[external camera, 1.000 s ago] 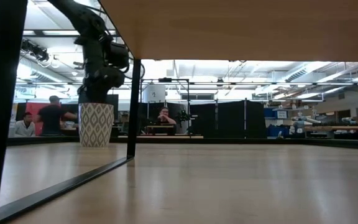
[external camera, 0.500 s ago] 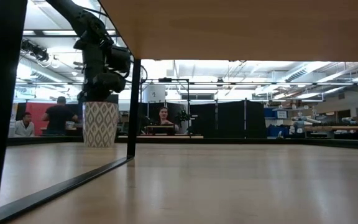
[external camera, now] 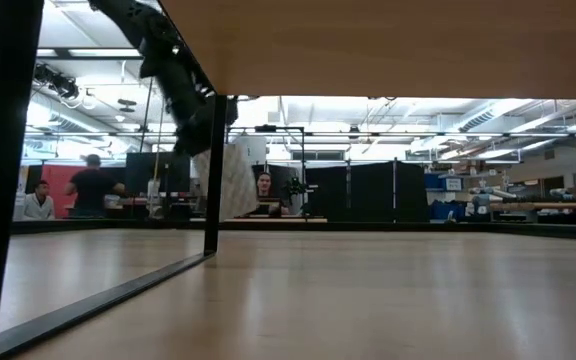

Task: Place coffee mugs
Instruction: Put the gray patterned mug on the shelf

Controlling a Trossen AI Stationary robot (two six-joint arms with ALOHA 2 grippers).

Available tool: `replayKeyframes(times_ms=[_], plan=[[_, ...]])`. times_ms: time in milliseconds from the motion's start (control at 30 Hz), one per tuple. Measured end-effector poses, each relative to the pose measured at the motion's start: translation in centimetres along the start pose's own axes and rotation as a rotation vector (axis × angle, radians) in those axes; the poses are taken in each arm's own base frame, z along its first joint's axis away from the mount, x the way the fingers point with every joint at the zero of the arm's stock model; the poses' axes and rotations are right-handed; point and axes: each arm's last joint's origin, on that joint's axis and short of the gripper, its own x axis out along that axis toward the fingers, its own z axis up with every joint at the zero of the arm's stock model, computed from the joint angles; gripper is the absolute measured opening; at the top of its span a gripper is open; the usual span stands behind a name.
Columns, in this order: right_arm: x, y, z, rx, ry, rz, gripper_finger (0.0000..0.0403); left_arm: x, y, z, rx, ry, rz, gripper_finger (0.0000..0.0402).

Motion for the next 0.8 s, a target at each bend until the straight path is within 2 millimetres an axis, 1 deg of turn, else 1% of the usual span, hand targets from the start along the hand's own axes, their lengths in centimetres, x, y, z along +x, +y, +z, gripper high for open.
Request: replayKeyframes(times_ms=[133, 233, 400, 467, 600, 800], plan=[[0.0, 0.1, 0.8, -0.01, -0.083, 0.008, 0.0154, -0.9, -1.6, 1.9, 0.053, -0.062, -0.023, 0.0027], [-0.1, 0.2, 1.6, -0.02, -0.168, 0.016, 0.0154, -2.2, -2.5, 3.5, 0.082, -0.127, -0.016, 0.0028], [-0.4, 0.3, 2.7, -0.011, -0.286, 0.021, 0.0154, -4.2, -3.6, 5.6, 0.11, -0.219, -0.022, 0.0029], [-0.5, 0.3, 3.0, 0.0, -0.321, 0.007, 0.0154, -4.6, -4.0, 6.4, 0.132, -0.252, -0.027, 0.003], [-0.6, 0.2, 3.2, 0.002, -0.344, -0.012, 0.0154, -4.7, -4.9, 8.0, 0.16, -0.27, -0.04, 0.003], [-0.6, 0.2, 3.2, 0.038, -0.34, -0.008, 0.0154, -3.5, -7.0, 11.0, 0.245, -0.257, -0.064, 0.0031]])
